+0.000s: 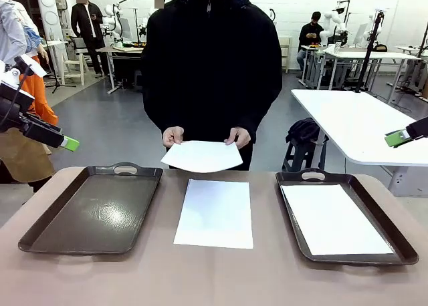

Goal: Sort the A4 documents.
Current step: Receive the A4 Paper.

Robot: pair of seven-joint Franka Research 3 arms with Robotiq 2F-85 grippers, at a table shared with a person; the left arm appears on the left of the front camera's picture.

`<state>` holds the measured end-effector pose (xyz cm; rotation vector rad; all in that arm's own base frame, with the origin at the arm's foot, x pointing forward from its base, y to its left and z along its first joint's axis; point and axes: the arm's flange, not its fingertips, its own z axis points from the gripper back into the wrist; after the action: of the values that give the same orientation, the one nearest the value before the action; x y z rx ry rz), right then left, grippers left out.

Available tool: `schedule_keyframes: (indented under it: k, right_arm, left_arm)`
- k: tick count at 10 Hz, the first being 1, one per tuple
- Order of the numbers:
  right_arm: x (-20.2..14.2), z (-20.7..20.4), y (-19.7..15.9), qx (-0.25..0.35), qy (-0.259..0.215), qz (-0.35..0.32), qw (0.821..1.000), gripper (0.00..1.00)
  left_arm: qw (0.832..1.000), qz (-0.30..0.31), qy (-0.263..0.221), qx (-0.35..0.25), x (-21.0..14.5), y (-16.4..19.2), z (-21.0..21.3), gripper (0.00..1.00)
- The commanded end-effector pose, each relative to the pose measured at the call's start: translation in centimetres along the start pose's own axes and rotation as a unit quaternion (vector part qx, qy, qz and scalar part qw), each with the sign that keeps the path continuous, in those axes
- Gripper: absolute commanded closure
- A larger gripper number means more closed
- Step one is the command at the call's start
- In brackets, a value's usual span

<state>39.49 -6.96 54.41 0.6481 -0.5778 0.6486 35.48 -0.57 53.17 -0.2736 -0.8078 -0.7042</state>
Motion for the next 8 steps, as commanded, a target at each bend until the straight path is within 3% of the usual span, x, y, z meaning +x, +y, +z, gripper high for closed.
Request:
schedule_keyframes:
  k: [1,8]
  right_arm:
    - [0.08,-0.18,-0.11,0.006,-0.005,0.002,1.0,0.0]
    - [0.08,-0.18,-0.11,0.006,-0.005,0.002,1.0,0.0]
  left_arm:
    - [1.0,0.0,-0.001,-0.001,-0.09,0.11,-0.05,0.0]
    - [1.0,0.0,-0.001,-0.001,-0.09,0.11,-0.05,0.0]
